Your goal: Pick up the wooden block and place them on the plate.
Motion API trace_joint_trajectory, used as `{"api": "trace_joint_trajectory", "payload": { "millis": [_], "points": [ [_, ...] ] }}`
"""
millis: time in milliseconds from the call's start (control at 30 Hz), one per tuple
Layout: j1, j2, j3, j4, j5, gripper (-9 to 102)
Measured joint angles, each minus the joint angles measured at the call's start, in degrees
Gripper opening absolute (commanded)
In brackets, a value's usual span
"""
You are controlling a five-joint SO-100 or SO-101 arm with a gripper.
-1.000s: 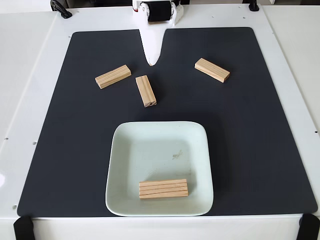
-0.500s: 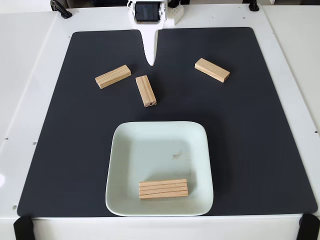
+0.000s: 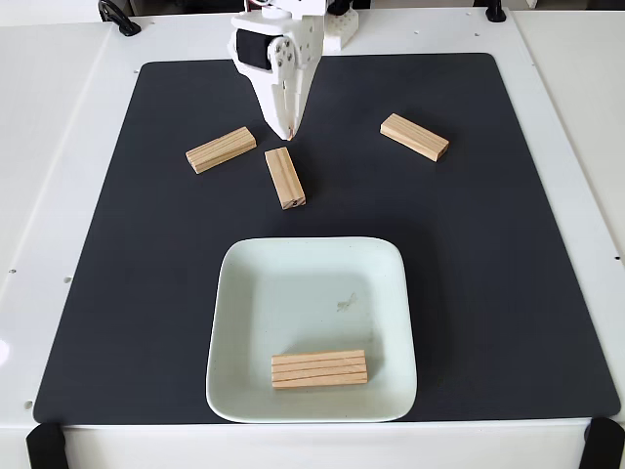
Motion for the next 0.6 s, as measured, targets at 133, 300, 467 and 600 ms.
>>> {"api": "trace_joint_trajectory", "payload": {
  "millis": [133,300,467,600],
  "points": [
    [-0.44,0.0,0.0,0.0,6.33,-1],
    [0.35,0.0,-1.93,0.0,10.81,3],
    [0.26,0.0,-2.55,3.87,11.16,35],
    [0.26,-0.18,-2.55,7.21,11.16,49]
  ]
}}
